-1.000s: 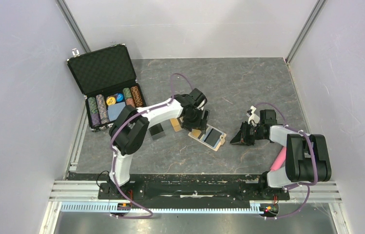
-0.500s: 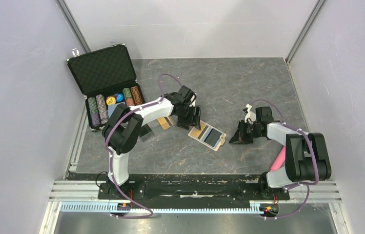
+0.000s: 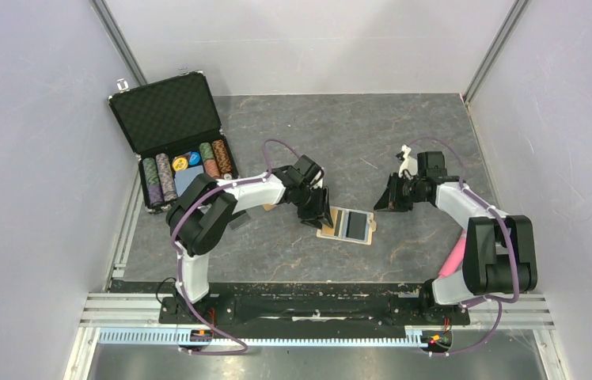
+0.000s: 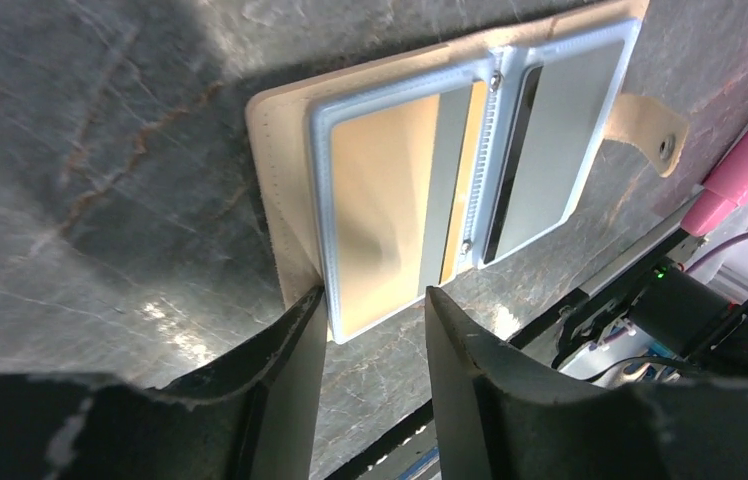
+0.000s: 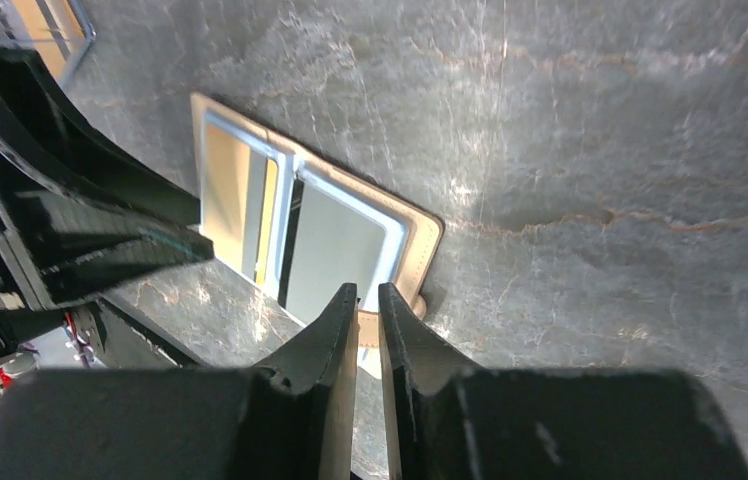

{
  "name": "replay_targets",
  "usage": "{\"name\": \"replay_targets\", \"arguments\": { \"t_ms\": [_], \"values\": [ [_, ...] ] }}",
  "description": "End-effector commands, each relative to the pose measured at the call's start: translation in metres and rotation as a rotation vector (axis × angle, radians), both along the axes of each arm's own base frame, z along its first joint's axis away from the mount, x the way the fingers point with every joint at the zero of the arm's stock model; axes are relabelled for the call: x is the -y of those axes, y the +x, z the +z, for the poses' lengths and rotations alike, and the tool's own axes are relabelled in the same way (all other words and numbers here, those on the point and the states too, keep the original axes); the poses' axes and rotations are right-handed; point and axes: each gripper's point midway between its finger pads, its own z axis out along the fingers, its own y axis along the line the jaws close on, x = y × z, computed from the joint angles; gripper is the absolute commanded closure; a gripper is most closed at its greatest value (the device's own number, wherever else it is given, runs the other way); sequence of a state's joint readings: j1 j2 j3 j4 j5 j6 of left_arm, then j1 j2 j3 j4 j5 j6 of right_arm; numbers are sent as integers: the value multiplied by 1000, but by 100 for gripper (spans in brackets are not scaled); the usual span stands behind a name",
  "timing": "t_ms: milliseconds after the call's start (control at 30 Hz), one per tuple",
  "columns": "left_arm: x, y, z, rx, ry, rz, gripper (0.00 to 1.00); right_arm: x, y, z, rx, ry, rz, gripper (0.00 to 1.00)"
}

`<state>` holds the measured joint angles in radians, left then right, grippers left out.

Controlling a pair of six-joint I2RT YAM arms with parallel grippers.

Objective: Put the credit cards into the card holder
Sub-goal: Insert the credit card into the card holder.

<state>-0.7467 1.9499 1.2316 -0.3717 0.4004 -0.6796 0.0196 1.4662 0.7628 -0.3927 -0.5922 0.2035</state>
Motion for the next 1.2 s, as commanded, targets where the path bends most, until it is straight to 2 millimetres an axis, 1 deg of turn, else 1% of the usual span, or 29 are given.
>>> {"name": "replay_targets", "arguments": {
  "t_ms": [0,67,200,367,467,533,733,833,933,1000,1100,1167],
  "values": [
    [9,-3,23,22,-42,31,51,1,10,18,50,-39,30,85],
    [6,2,28,52,-24,30,47,-6,7,18,49,-37,52,86],
    [7,9,34,81,-21,25,46,-30,-4,13,31,-9,107,89],
    [8,12,36,100,-22,17,52,-62,-16,3,-2,21,179,95],
    [8,13,33,99,-13,12,52,-74,-18,-5,-17,34,199,98],
    [11,13,30,95,-23,5,52,-79,-19,-11,-30,35,206,99],
    [11,11,18,74,-12,-6,53,-82,-20,-29,-67,22,216,100],
    [15,9,18,66,-36,-17,59,-84,-25,-37,-88,19,226,100],
    [20,10,24,71,-71,-20,67,-87,-28,-40,-95,23,232,100],
    [24,10,30,78,-94,-24,70,-88,-30,-41,-99,23,238,100],
    [24,11,28,79,-88,-24,69,-88,-31,-42,-103,22,240,100],
    [17,13,23,86,-40,-12,66,-89,-31,-44,-107,21,241,100]
  ]
}}
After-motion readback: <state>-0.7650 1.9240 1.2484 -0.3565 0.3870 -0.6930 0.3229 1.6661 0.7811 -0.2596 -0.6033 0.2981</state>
